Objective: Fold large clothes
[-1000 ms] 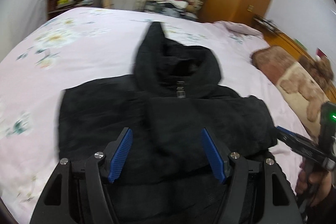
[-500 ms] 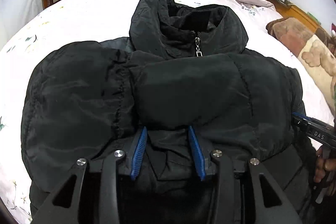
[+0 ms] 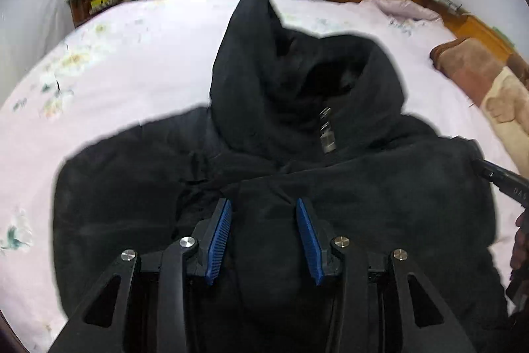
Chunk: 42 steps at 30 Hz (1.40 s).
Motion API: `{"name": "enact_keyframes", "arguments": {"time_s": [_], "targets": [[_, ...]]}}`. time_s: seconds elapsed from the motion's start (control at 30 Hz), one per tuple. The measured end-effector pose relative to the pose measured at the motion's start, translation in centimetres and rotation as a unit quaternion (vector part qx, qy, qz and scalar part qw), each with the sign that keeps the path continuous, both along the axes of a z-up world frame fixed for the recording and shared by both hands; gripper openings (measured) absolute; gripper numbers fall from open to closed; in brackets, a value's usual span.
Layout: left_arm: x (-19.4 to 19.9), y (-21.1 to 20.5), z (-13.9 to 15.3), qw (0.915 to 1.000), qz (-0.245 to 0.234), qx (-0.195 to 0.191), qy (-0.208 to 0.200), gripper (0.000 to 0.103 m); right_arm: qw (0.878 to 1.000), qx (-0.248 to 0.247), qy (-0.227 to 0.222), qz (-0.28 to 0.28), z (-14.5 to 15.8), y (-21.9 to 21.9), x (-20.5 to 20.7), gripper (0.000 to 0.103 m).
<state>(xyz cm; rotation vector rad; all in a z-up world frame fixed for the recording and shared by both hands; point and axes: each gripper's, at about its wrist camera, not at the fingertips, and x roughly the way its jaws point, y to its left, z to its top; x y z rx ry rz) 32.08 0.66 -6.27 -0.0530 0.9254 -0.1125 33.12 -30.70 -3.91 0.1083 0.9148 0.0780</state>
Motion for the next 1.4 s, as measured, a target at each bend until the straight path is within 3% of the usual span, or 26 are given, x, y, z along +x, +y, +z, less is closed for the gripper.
{"name": "enact_keyframes", "arguments": {"time_s": [0.17, 0.37, 0.47, 0.63, 0.7, 0.8, 0.87, 1.03, 1.17, 1.4], "targets": [[-0.3, 0.1, -1.7, 0.9998, -0.006, 0.001, -0.017, 0.045, 0.999, -0.028, 0.016, 0.011, -3.3, 1.1, 0.6, 0.040], [-0.1, 0.0, -1.7, 0.9999, -0.006, 0.001, -0.014, 0.045, 1.000, -0.021, 0.022, 0.006, -3.9, 0.4, 0.5, 0.040], [-0.7, 0.2, 0.4, 0.9999, -0.007, -0.001, -0.014, 0.043, 0.999, -0.041, 0.012, 0.003, -1.7, 0.7, -0.1, 0.040], [-4.8, 0.7, 3.6, 0.9980, -0.028, -0.023, -0.053, 0.043, 0.999, -0.001, -0.032, 0.032, 2.4, 2.8, -3.9, 0.040], [-5.3, 0.5, 2.4, 0.9987, -0.031, -0.016, -0.037, 0.043, 0.998, 0.005, -0.033, 0.053, 2.4, 4.6, -4.8, 0.040], [-4.8, 0.5, -0.5, 0.9995, -0.025, -0.017, -0.003, 0.046, 0.997, -0.008, 0.007, 0.076, -0.1, 7.0, -4.6, 0.040], [-4.7, 0.5, -0.7, 0.9996, -0.022, -0.020, -0.003, 0.046, 0.997, -0.018, 0.022, 0.075, -1.6, 7.5, -4.2, 0.040], [-4.6, 0.4, -0.6, 0.9996, -0.024, -0.015, 0.001, 0.047, 0.997, -0.011, 0.029, 0.073, -1.9, 7.3, -4.0, 0.040], [-5.0, 0.6, 0.8, 0.9996, -0.016, -0.019, 0.011, 0.046, 0.997, -0.013, 0.032, 0.067, -1.0, 7.0, -4.1, 0.040], [-6.5, 2.0, 5.7, 0.9989, -0.025, -0.036, -0.018, 0.046, 0.998, 0.012, 0.016, 0.061, 2.3, 6.3, -5.6, 0.045]]}}
